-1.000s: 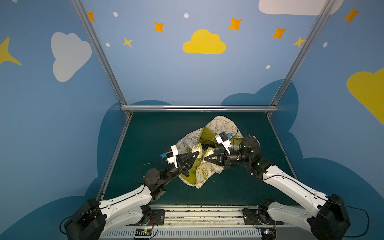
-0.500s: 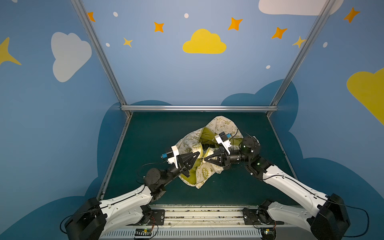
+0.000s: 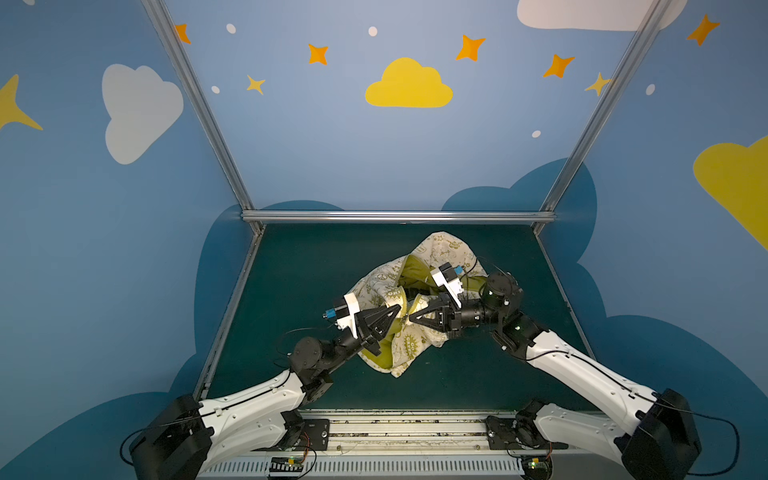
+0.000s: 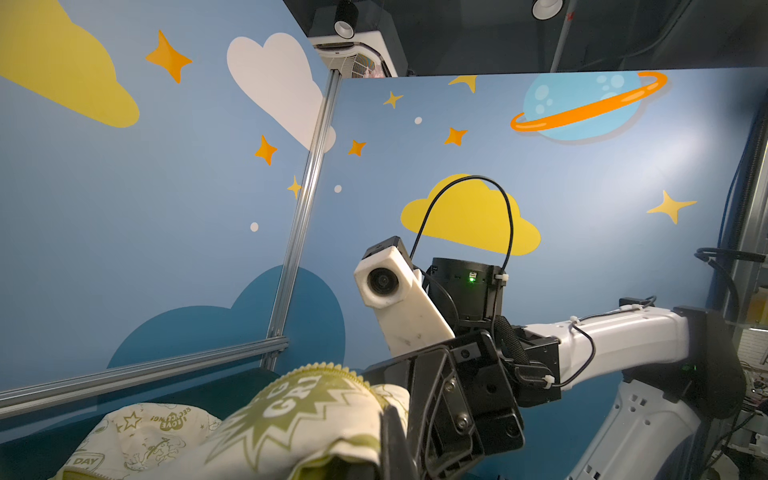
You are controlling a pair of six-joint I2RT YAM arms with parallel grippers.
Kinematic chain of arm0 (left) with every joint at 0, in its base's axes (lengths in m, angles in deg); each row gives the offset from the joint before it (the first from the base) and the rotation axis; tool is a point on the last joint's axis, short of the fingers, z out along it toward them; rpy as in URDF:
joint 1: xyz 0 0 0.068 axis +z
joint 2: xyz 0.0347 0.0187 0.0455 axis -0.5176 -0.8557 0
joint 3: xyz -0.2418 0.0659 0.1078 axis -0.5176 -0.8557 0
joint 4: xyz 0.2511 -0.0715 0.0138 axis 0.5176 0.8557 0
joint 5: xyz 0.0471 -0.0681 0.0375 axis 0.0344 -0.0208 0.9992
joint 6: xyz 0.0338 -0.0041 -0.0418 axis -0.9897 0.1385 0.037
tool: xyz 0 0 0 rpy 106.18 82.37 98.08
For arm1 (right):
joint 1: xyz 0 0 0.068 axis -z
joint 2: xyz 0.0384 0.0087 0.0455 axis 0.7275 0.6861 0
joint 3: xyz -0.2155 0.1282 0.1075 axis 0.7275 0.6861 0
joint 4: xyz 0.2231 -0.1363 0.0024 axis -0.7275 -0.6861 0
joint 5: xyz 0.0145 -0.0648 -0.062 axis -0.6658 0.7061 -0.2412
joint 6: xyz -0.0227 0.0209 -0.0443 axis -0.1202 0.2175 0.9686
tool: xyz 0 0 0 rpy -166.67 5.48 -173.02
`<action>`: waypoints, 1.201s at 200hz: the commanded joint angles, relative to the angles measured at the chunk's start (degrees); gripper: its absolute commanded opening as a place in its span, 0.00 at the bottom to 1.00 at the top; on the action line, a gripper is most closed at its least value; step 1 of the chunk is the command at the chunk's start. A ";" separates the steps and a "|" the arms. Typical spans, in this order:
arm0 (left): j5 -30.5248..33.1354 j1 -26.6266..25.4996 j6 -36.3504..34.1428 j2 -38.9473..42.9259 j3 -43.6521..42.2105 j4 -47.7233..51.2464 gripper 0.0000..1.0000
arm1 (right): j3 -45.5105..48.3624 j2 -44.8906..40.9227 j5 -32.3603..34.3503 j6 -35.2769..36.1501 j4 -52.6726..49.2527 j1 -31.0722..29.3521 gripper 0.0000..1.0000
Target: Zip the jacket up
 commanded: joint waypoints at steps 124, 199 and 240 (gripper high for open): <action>0.52 -3.91 -10.34 0.08 -0.20 0.54 0.03 | 0.41 -1.95 5.18 -4.62 5.18 2.88 0.00; 1.53 -4.14 -13.07 2.80 -0.16 7.37 0.03 | 0.64 -4.50 8.75 -3.43 2.72 3.06 0.00; 6.05 -4.06 -13.41 5.32 -1.11 11.15 0.03 | -1.00 -4.81 5.96 -3.41 1.11 3.19 0.00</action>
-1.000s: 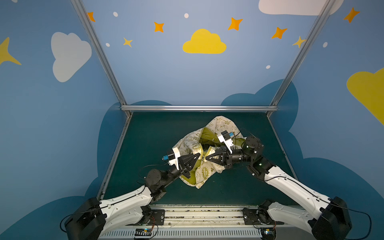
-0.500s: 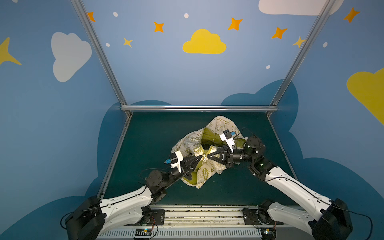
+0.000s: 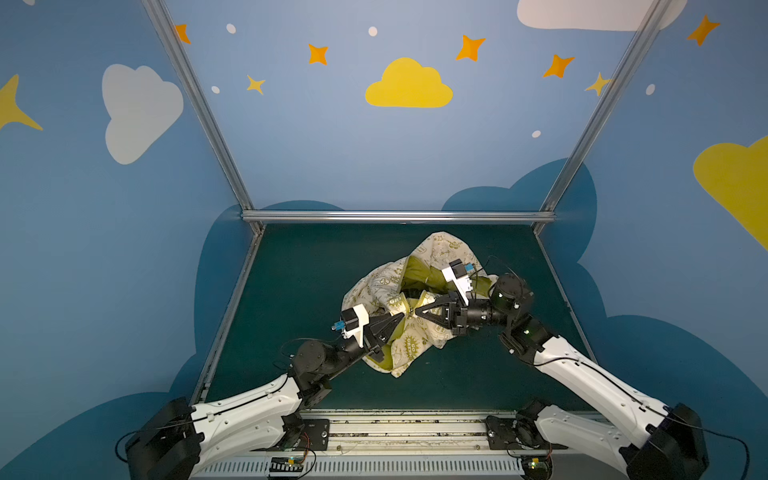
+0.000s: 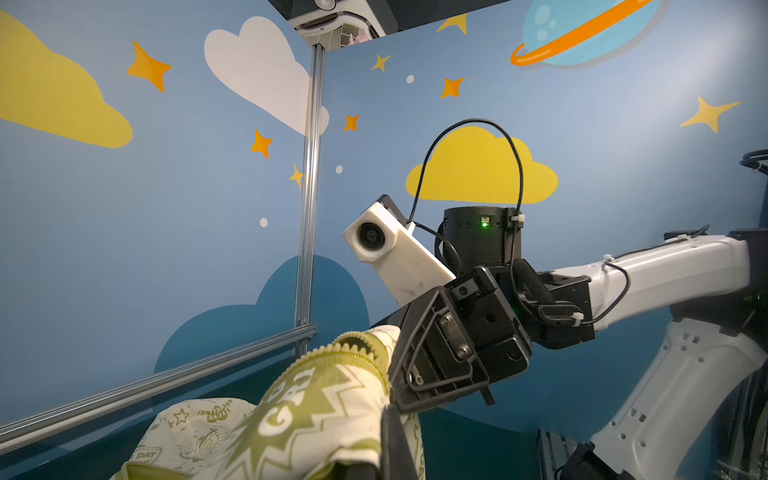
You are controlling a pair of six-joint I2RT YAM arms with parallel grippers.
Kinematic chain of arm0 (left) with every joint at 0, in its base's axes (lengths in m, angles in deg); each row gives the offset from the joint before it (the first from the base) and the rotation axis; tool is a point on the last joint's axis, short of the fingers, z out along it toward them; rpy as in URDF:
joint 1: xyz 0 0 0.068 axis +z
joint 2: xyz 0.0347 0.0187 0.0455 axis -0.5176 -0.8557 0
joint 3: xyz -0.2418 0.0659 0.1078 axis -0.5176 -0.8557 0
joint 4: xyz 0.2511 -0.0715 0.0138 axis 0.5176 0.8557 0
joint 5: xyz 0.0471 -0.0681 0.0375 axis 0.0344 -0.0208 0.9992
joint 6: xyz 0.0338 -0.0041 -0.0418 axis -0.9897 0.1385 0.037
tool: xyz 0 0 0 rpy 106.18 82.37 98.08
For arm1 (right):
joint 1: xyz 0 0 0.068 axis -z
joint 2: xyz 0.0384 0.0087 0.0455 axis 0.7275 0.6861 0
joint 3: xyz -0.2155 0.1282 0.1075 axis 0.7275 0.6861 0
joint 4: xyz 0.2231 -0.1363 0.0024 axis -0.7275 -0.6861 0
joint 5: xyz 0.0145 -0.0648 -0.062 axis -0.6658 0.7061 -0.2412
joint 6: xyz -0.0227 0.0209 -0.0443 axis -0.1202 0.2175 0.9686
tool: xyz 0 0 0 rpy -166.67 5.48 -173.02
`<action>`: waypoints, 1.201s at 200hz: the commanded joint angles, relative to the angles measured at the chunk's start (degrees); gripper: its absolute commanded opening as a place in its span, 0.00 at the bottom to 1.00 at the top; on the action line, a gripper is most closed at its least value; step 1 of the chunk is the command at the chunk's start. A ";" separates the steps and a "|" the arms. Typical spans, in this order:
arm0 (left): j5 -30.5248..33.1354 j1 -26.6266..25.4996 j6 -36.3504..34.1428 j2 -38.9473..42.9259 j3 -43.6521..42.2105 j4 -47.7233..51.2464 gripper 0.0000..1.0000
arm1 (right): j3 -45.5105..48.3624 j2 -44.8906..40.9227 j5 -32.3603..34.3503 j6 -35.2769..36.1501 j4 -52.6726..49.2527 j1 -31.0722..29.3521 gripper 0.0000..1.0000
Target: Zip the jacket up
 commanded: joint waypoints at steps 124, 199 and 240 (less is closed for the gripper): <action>-9.06 13.33 13.00 -12.19 14.42 39.85 0.03 | -2.97 7.27 22.55 1.32 -14.20 1.15 0.00; -20.57 17.02 14.44 -26.39 15.88 32.74 0.03 | -3.69 19.93 24.87 -0.73 -13.72 3.49 0.00; -23.29 18.00 15.70 -29.23 17.64 35.29 0.03 | -6.27 24.16 19.47 -0.95 -17.51 3.99 0.19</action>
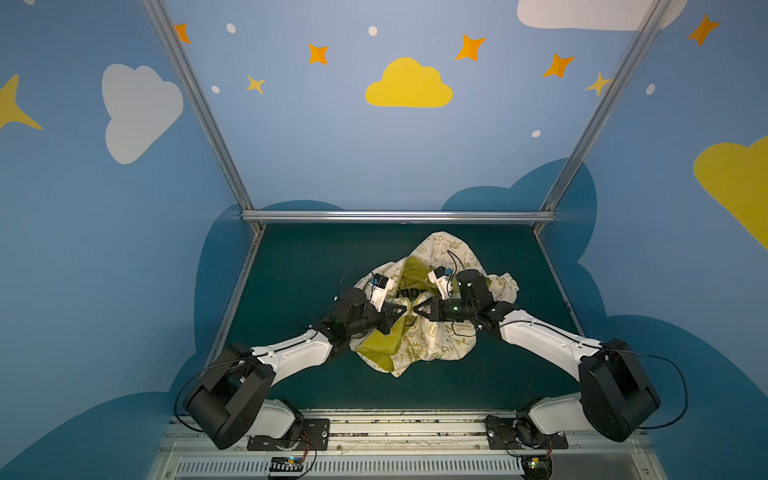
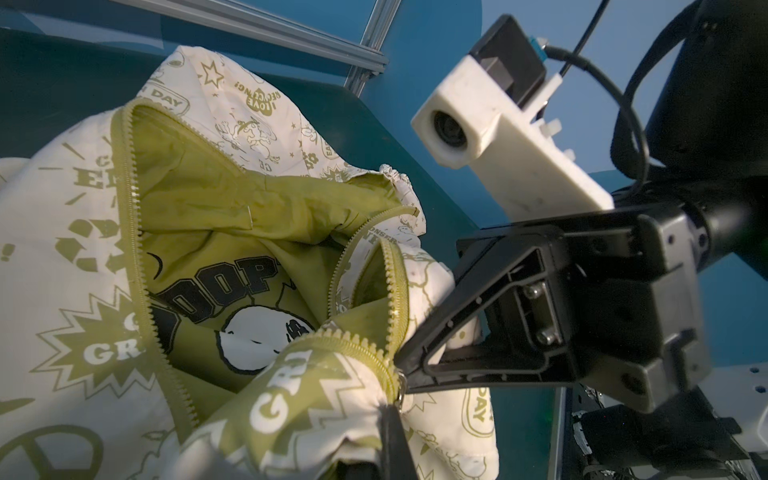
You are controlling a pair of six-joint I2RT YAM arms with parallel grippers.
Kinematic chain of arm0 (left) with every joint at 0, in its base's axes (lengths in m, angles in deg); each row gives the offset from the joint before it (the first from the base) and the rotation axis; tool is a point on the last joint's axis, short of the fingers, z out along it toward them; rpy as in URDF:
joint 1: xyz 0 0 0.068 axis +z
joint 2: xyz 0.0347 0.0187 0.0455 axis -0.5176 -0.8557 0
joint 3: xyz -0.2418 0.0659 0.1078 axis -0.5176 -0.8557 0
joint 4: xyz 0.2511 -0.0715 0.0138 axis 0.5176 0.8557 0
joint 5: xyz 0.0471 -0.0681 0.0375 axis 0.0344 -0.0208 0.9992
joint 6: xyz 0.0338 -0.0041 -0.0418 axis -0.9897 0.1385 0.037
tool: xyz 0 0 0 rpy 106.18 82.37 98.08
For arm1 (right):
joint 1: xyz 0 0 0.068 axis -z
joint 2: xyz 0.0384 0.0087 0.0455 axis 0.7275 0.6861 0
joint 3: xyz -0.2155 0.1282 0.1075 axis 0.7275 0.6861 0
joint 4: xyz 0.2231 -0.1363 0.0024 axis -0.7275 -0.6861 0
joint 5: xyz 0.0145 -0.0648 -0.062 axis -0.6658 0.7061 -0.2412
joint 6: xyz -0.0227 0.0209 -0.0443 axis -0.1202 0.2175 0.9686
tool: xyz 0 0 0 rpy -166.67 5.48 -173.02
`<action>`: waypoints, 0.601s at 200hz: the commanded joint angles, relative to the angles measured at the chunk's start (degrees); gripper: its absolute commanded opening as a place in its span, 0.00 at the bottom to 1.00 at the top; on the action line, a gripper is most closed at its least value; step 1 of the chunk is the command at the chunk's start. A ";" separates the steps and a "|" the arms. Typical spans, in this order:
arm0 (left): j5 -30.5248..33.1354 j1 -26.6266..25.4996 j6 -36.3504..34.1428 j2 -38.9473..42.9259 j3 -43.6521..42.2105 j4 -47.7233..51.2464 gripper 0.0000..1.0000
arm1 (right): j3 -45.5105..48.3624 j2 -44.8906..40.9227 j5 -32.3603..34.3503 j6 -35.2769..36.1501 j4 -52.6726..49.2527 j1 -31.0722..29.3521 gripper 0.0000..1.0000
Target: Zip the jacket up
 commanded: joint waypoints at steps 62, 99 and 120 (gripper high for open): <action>-5.51 0.62 3.25 -0.95 2.93 6.55 0.03 | -3.85 3.63 -3.39 0.26 -8.83 0.11 0.46; -2.66 -0.22 3.49 1.74 2.52 9.64 0.03 | -1.90 -2.51 -1.12 -0.57 -15.49 0.10 0.64; 0.86 -0.22 5.18 2.61 3.20 14.19 0.03 | 0.90 -7.94 3.35 -0.22 -19.53 0.10 0.68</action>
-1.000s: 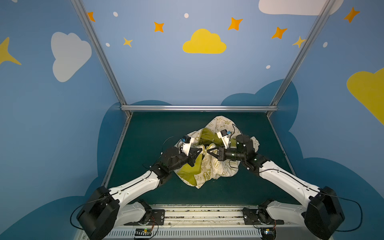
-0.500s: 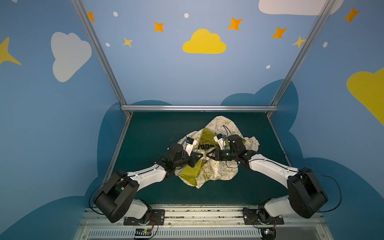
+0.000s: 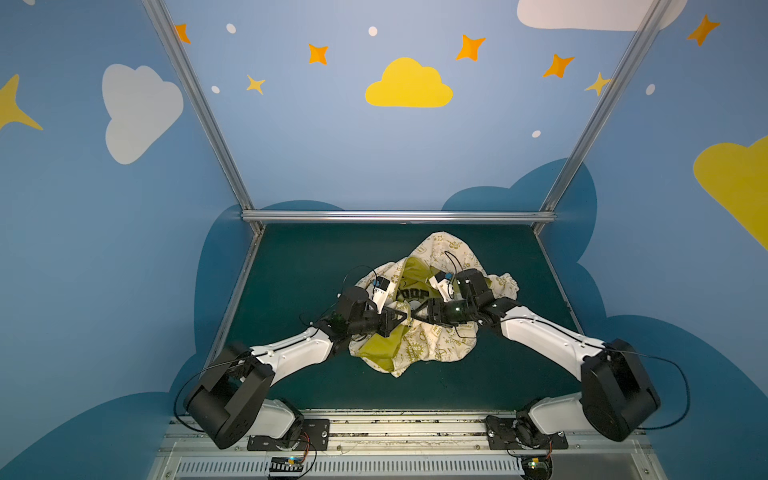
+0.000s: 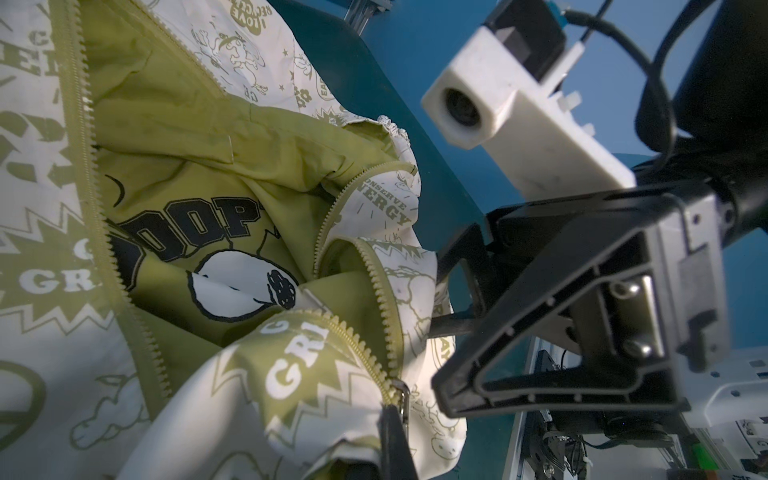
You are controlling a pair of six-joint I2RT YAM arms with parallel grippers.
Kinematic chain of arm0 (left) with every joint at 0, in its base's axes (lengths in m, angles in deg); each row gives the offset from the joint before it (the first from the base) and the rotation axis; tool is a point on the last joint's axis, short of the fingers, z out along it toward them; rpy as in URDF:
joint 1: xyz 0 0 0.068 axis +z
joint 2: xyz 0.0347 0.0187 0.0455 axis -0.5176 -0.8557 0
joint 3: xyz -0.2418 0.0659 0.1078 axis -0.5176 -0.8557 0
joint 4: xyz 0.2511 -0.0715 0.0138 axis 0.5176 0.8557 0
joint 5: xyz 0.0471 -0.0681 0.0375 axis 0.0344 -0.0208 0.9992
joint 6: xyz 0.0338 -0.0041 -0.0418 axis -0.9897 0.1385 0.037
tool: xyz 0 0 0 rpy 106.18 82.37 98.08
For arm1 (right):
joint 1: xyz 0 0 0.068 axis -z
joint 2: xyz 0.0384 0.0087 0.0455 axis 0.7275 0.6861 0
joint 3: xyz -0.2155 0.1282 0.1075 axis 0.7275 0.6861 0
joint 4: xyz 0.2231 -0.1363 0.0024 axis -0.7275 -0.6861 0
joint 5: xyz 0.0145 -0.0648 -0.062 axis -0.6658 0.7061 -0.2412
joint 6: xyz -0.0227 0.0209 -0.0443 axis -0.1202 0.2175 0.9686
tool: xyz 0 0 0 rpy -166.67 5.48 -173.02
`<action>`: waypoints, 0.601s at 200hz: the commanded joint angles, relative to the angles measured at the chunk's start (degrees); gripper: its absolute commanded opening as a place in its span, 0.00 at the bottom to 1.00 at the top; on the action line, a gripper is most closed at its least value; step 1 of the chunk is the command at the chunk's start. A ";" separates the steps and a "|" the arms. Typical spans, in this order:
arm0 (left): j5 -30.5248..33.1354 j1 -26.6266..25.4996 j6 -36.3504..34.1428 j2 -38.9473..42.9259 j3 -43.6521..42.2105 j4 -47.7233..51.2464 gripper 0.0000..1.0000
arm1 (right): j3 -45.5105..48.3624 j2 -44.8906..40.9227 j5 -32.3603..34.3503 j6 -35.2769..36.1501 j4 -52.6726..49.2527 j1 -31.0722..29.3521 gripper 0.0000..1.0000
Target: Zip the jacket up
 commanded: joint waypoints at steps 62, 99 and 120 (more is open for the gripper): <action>2.94 0.01 12.87 1.56 3.61 10.77 0.03 | 5.73 -21.98 20.13 4.42 -22.17 -0.19 0.76; 1.50 0.07 15.09 3.81 2.43 9.32 0.03 | 8.91 -28.15 30.18 14.22 -15.42 -5.95 0.74; 1.41 0.53 13.82 6.33 4.15 15.17 0.03 | 10.74 -29.78 35.22 23.71 -7.58 -11.36 0.74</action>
